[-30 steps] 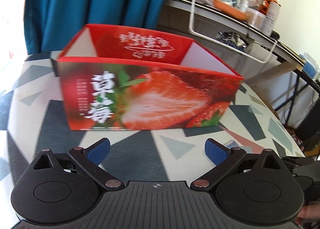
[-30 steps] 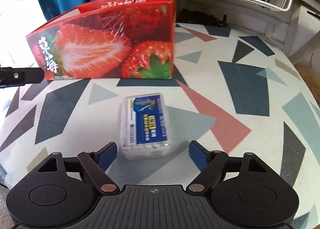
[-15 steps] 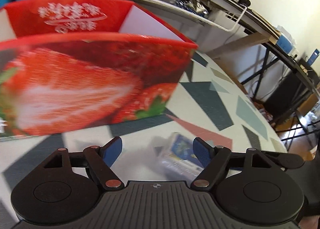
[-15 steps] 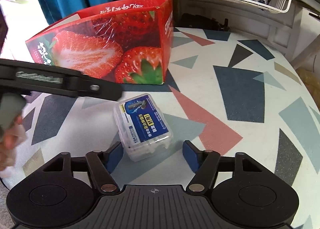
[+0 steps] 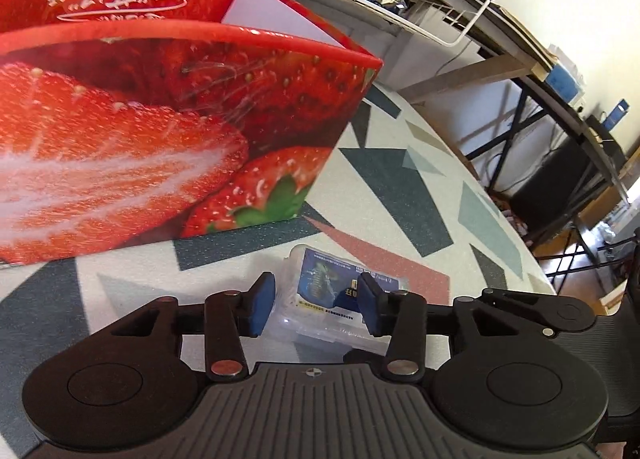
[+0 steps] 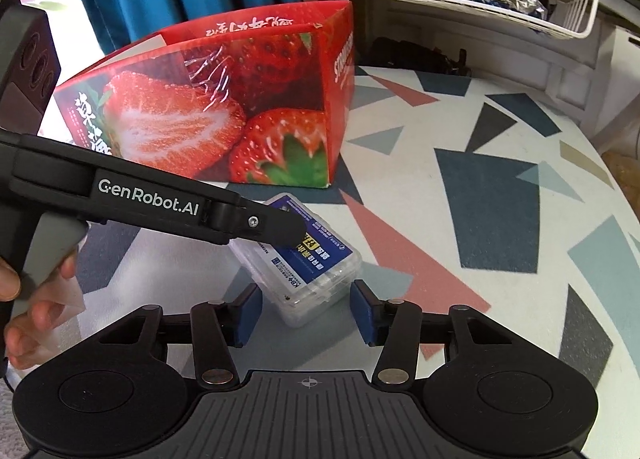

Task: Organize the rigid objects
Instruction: 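Grasp the clear plastic box with the left gripper, then carry the clear plastic box into the red box and open the left gripper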

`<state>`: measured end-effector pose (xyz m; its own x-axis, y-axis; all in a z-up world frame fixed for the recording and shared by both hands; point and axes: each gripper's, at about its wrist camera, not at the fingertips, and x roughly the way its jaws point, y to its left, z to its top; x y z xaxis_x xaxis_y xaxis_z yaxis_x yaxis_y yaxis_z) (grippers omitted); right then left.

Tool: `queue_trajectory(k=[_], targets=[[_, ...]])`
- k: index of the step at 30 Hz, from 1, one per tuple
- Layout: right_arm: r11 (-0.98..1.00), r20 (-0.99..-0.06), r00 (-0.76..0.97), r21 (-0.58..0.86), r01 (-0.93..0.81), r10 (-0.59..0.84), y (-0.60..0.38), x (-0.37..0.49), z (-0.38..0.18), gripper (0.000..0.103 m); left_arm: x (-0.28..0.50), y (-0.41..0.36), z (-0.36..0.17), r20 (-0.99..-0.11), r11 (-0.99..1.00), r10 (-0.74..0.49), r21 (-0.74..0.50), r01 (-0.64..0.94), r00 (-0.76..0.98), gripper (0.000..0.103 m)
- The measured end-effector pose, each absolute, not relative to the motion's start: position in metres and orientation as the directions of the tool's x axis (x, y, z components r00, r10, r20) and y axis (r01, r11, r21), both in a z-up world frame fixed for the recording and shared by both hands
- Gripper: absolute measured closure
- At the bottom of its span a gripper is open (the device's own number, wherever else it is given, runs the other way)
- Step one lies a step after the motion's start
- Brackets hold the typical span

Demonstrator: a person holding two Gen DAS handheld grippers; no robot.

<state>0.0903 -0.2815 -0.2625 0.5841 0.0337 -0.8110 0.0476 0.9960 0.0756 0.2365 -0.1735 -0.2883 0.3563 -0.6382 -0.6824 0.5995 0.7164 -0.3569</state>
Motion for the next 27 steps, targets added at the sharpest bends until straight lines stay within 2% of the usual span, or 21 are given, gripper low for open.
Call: queue_trajectory(k=[14,27], targets=[[0.998,-0.806,0.59,0.024,-0.05,0.049,-0.251,0.097,-0.244,0.063,0.212,-0.135,-0.261,-0.652,0.751,-0.614,-0.309,0.583,0.445,0.056],[0.976,-0.703,0.709,-0.107,-0.188,0.059,-0.207,0.133,-0.161,0.063,0.212,-0.084,-0.174,-0.493,0.778,-0.625,-0.331,0.534,0.605,0.057]])
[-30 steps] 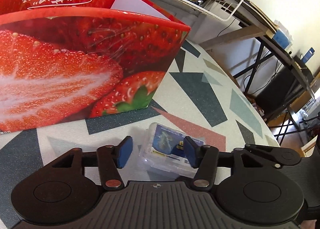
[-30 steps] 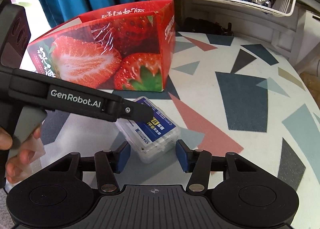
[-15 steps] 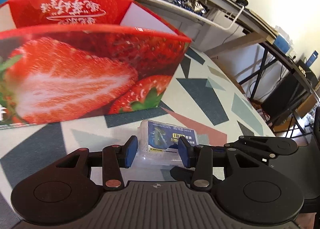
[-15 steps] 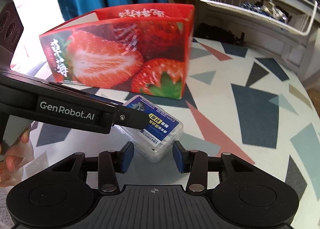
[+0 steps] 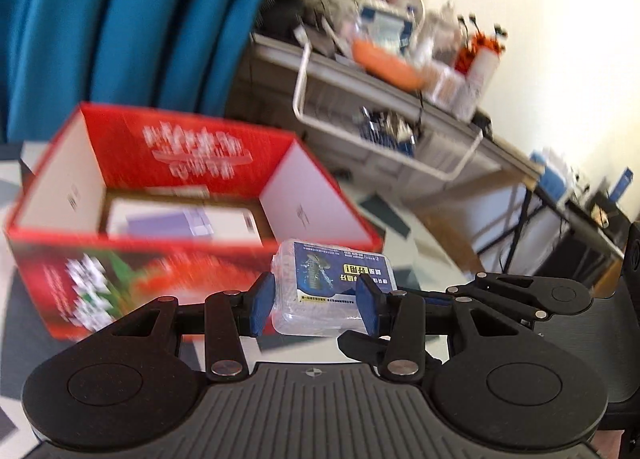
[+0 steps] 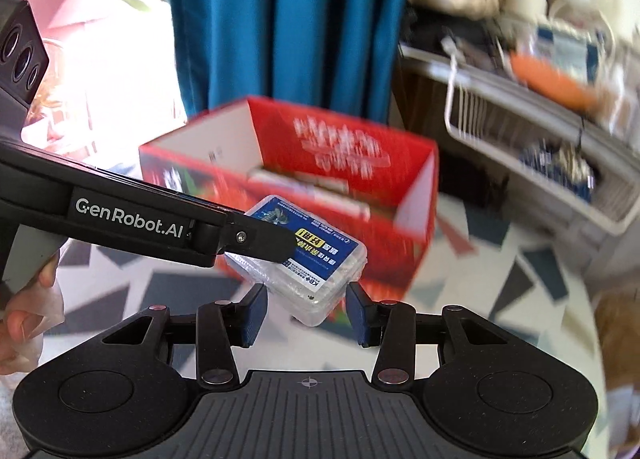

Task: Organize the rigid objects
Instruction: 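Carry the clear plastic box into the red box and open the left gripper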

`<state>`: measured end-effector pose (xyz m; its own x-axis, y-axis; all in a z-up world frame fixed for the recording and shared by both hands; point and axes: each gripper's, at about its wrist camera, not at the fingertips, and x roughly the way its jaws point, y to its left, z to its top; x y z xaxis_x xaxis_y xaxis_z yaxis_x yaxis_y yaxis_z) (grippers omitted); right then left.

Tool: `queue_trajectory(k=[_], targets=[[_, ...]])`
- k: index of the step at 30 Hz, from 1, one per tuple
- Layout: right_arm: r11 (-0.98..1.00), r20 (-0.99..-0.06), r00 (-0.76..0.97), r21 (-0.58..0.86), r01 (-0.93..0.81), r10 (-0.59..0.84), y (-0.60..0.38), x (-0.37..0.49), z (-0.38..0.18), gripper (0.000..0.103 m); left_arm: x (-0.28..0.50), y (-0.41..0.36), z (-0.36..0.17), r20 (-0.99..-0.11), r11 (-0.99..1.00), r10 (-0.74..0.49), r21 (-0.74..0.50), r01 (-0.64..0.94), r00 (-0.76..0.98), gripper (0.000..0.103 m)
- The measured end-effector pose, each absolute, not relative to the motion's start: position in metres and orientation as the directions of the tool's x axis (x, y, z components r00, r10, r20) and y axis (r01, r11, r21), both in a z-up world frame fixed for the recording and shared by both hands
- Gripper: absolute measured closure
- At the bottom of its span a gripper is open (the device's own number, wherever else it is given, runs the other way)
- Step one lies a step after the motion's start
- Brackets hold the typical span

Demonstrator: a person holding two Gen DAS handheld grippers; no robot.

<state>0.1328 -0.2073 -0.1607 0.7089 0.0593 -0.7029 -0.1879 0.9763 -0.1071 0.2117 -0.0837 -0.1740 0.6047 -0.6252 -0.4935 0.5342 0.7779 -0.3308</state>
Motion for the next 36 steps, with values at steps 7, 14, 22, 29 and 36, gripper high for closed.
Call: queue_trajectory(k=[7,14,22,29,36], targets=[[0.951,-0.678,0.728,-0.148,-0.272,0.102,-0.189,0.179,-0.138,0.063,0.239,-0.066,-0.144,-0.475,0.804,-0.594,-0.337,0.49,0.649,0.057],[0.915,-0.708,0.693,-0.182,-0.359,0.132,-0.182,0.235,-0.15,0.062,0.276,-0.063,-0.143,-0.521,0.839,-0.544,-0.323,0.439,0.658,0.057],[0.924,-0.749,0.644,-0.122,-0.363,0.154,-0.19,0.274,-0.18,0.061,0.307,-0.069,-0.153,-0.567,0.861,-0.507,-0.296,0.413,0.65,0.057],[0.93,-0.764,0.624,-0.093,-0.357,0.163,-0.201,0.289,-0.195,0.061,0.332,-0.068,-0.169,-0.584,0.851,-0.525,-0.356,0.385,0.619,0.057],[0.95,-0.779,0.615,-0.09,-0.298,0.119,-0.225,0.301,-0.201,0.061,0.355,-0.086,-0.177,-0.581,0.809,-0.588,-0.421,0.41,0.563,0.058]])
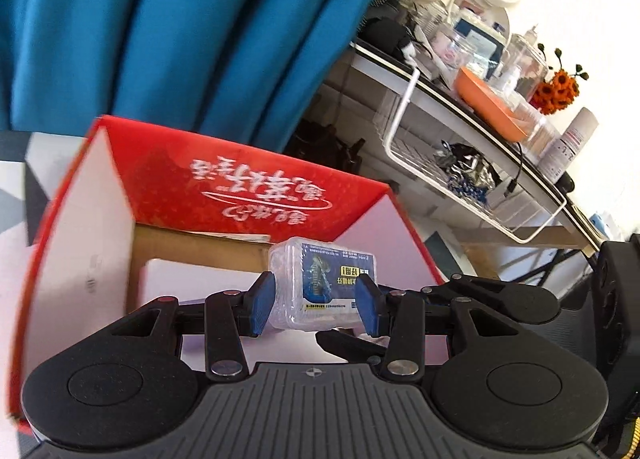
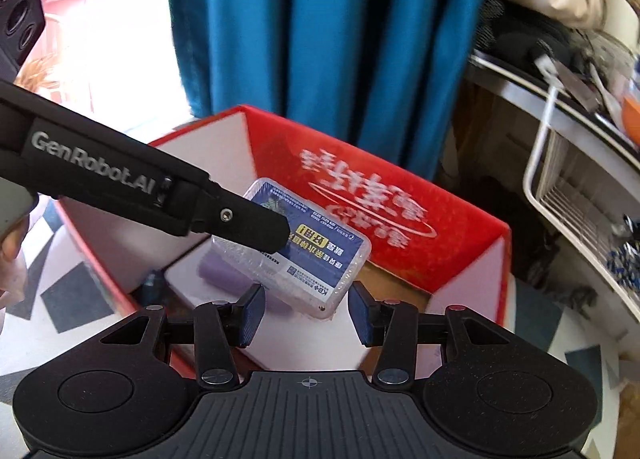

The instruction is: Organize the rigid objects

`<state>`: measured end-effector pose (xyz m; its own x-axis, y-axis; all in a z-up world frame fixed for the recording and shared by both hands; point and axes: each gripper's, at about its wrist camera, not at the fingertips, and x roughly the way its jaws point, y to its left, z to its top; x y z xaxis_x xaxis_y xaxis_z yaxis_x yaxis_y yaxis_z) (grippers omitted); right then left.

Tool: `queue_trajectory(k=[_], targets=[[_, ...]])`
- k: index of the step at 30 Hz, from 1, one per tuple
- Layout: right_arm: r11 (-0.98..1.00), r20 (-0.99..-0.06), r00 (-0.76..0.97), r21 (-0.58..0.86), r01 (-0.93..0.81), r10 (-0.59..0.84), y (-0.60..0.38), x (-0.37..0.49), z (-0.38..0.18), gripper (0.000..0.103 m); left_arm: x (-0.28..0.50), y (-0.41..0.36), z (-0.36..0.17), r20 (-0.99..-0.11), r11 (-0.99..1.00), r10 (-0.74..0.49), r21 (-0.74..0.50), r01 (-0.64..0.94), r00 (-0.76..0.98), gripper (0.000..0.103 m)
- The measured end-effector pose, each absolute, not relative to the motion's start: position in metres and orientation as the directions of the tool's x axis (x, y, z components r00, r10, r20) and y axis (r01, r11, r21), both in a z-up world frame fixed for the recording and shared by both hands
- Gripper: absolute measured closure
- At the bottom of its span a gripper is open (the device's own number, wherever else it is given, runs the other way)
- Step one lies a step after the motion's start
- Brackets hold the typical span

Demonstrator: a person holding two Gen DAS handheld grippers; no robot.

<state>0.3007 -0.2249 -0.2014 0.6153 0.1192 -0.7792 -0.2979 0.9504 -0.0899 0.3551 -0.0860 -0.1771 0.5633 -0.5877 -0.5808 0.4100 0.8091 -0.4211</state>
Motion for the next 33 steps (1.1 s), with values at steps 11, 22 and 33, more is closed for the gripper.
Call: queue_trajectory(k=[11,22,33], targets=[[0.968,-0.818,0.571,-0.085,-0.237,0.068,-0.249,0.305,-0.21,0.057,0.378,-0.115,-0.208,-0.647,0.792,-0.61,-0.478,0.38,0.457,0.058],[0.962,-0.837,0.542,-0.082,-0.26,0.076,-0.245,0.317,-0.218,0.054,0.378,-0.115,-0.216,-0.687,0.819,-0.572,-0.448,0.359,0.449,0.054],[0.98,-0.788,0.614,-0.09,-0.179,0.04,-0.243,0.3,-0.196,0.0,0.341,-0.08,-0.174,-0.64,0.85,-0.527,-0.375,0.37,0.56,0.007]])
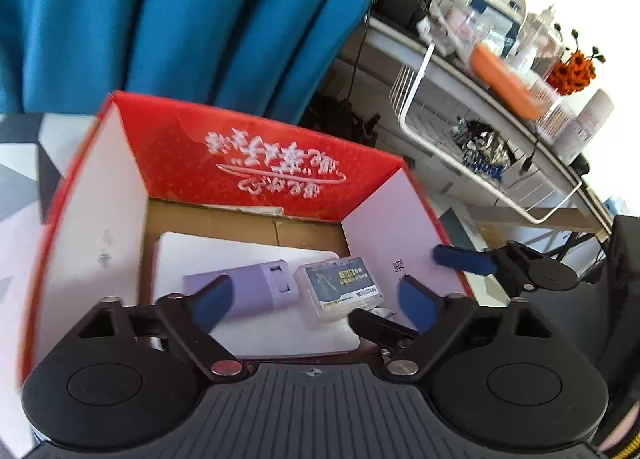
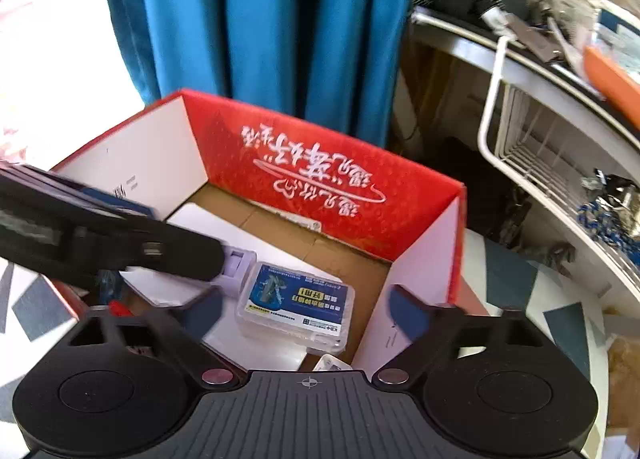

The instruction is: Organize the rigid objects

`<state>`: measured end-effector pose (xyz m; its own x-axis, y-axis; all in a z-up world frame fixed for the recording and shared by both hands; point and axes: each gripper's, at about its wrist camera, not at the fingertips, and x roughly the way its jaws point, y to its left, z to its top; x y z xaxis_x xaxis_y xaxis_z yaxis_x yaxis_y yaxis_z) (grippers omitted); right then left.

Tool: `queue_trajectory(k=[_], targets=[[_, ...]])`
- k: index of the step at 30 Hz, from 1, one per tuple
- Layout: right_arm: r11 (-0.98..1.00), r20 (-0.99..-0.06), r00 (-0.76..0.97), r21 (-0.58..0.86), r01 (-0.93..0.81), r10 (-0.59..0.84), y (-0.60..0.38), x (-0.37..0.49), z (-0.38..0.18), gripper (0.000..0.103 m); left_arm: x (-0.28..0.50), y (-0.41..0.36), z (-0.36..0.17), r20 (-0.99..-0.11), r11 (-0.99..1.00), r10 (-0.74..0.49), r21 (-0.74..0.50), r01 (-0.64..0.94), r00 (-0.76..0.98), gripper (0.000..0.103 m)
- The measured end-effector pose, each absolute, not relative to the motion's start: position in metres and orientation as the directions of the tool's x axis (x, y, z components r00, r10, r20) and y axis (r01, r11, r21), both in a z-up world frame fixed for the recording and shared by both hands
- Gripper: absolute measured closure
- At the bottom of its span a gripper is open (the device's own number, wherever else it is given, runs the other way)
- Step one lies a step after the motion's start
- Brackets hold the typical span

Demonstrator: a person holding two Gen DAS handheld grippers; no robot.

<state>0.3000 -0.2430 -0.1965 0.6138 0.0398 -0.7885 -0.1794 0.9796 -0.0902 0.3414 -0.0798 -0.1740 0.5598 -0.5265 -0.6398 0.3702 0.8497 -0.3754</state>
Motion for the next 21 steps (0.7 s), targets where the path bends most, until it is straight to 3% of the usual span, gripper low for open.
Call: queue_trajectory(k=[2,10,21], targets=[[0.984,-0.777,0.628,-0.075,-0.163,0.045,-0.245,0.295,-0.189,0.001,0.326,-0.073,-0.161,-0.62,0.871,-0.49,-0.319,0.374,0.612,0.0],[0.991,-0.699,0.707,0.128,-0.025,0.108,-0.26,0.262,-0.141,0.0,0.269,-0.053,-0.103,-0.542,0.928,-0.365,-0.147,0.342,0.757,0.0],[0.994,-0.516,0.855,0.112,0.011,0.048,-0.23,0.176,-0.035,0.0,0.181,-0.016,-0.031,-0.448,0.971,-0.236,-0.081,0.224,0.862,0.0]])
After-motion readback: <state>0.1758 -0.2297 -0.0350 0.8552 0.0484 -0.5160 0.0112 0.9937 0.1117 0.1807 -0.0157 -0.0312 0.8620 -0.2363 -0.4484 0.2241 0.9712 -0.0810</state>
